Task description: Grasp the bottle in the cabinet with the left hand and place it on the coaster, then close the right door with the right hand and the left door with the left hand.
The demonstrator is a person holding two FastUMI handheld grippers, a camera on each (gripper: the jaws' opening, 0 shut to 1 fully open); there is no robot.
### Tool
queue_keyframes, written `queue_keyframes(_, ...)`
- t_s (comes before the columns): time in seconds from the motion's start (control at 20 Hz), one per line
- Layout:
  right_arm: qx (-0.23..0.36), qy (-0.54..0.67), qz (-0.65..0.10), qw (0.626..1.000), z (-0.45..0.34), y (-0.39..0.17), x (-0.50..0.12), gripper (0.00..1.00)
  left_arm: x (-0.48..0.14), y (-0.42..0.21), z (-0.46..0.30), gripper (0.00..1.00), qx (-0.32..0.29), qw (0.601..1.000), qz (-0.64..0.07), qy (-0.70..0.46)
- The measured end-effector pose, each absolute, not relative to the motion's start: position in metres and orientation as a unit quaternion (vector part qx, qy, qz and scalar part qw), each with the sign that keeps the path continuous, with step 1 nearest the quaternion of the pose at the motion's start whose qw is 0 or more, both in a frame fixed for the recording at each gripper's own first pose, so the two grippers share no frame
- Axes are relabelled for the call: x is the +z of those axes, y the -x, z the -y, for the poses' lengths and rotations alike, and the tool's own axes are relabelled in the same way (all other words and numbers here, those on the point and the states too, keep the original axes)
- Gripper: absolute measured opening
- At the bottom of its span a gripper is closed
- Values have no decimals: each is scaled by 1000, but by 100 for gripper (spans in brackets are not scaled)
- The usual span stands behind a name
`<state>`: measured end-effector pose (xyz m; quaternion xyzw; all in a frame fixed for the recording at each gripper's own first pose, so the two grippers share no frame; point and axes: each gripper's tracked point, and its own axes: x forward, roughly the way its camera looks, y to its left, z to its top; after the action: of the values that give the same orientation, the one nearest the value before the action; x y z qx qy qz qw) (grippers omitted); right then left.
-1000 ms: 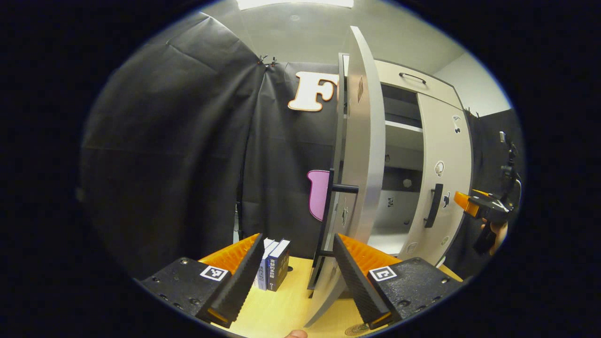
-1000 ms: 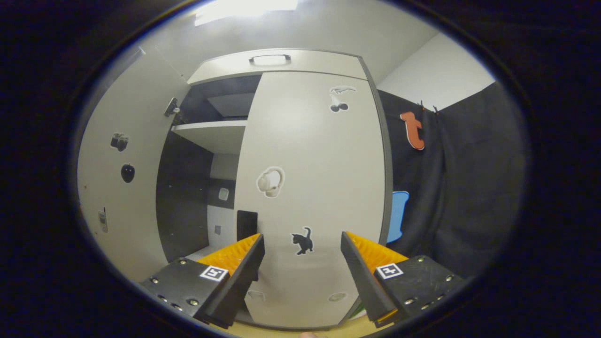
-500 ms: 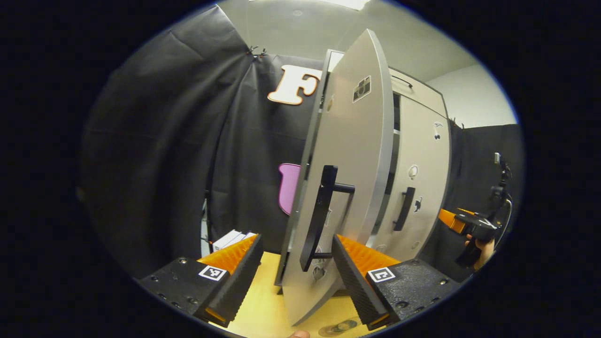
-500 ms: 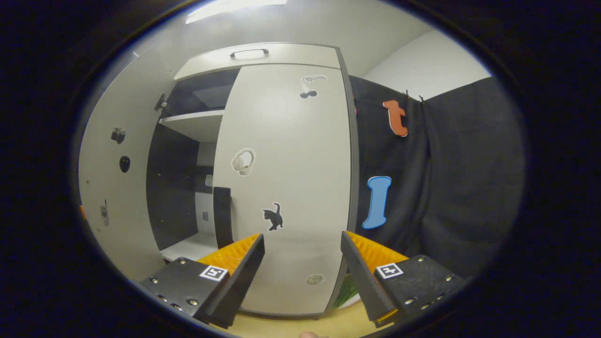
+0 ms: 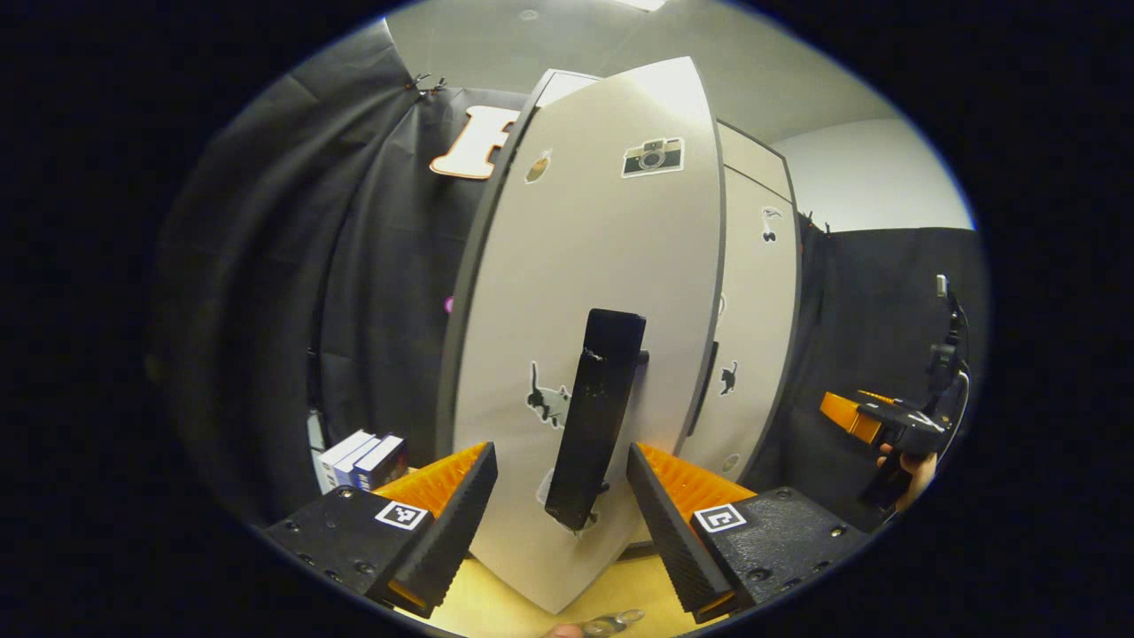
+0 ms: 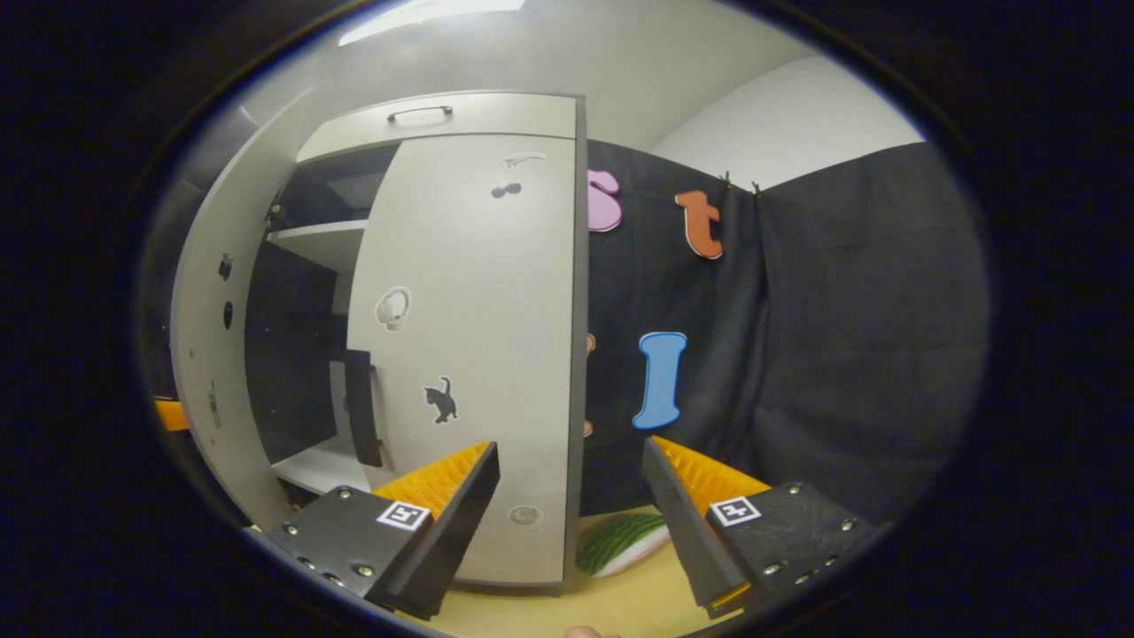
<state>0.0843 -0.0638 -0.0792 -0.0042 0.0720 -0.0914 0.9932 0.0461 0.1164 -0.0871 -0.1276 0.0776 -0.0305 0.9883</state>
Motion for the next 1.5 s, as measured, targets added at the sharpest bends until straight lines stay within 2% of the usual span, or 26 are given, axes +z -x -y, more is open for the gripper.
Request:
queue_keyframes(0.1,-104,2,-75,992,78,-78,-79,97,-91,-59,-110,94,-32,990,-80,115)
queue_keyframes(0.15,-111,0,-74,991,85,-76,-79,99,-92,-66,-107,88,-33,991,-80,106)
queue_keyframes(0.25,-125,-4,-74,989,100,-70,-80,99,-93,-81,-96,100,-45,991,-78,96)
queue_keyframes(0.3,-131,-6,-76,988,106,-68,-81,97,-94,-89,-92,99,-48,992,-76,89)
queue_keyframes(0.75,-177,-25,-92,980,153,-48,-96,99,-99,-137,-80,99,-69,991,-80,78)
queue_keyframes(0.95,-166,-28,-97,981,154,-51,-102,97,-96,-151,-73,100,-64,992,-83,74)
queue_keyframes(1.0,-162,-27,-98,982,154,-52,-104,100,-98,-156,-74,100,-63,991,-85,80)
queue_keyframes(1.5,-119,-1,-111,987,136,-60,-118,100,-107,-177,-71,100,-42,992,-92,74)
